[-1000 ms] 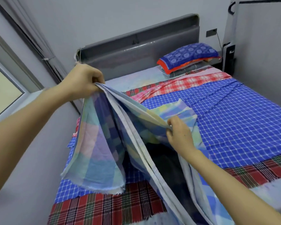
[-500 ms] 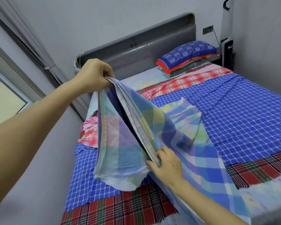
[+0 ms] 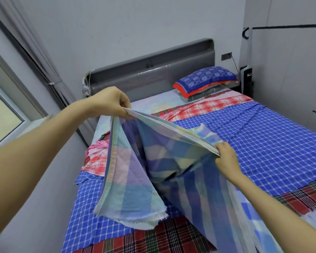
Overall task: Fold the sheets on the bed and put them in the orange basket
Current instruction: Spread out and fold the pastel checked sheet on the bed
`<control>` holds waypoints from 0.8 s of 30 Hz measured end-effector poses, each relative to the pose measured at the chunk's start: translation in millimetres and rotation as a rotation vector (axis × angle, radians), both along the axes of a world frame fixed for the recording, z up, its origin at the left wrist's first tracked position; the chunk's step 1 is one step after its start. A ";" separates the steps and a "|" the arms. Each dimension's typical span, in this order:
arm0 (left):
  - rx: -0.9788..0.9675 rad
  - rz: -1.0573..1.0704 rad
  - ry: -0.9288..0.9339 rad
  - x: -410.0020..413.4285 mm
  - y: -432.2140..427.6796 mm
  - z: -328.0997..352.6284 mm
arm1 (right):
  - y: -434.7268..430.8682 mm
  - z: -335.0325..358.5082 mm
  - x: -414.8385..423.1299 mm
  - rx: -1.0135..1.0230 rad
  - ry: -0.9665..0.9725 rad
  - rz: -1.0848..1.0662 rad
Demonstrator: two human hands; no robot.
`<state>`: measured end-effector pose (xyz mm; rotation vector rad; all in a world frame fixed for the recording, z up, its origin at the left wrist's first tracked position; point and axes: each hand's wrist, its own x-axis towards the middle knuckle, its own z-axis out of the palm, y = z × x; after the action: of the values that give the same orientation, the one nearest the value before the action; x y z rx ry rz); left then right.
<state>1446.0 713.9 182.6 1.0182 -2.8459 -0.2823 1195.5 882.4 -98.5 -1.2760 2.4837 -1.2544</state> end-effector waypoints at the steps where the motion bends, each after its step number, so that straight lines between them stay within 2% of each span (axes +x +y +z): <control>1: 0.051 -0.002 0.002 4.3 0.1 -1.0 | 1.3 6.7 -6.8 0.011 -0.005 -0.002; 6: 0.316 -0.006 0.031 33.7 -15.9 -12.9 | 4.6 77.3 -32.1 -0.095 -0.225 0.032; 11: 0.584 0.064 0.310 72.1 -41.4 -3.0 | -2.3 187.4 -40.6 -0.211 -0.403 0.268; 15: 0.750 0.229 0.495 75.2 -63.9 51.5 | -5.5 268.0 -34.1 -0.249 -0.466 0.381; 18: 0.731 0.391 0.577 64.3 -66.6 105.5 | -5.3 315.2 -26.2 -0.180 -0.317 0.441; 20: 0.626 0.420 0.706 55.2 -62.5 136.4 | -7.6 330.4 -20.1 -0.113 -0.143 0.430; 24: 0.387 0.291 1.015 23.1 -59.5 178.6 | -11.9 301.3 -23.3 0.108 0.301 0.159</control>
<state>1469.1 654.4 361.2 0.9355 -1.7418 -1.0008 1172.2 870.5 202.8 -1.7049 2.5345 -0.9391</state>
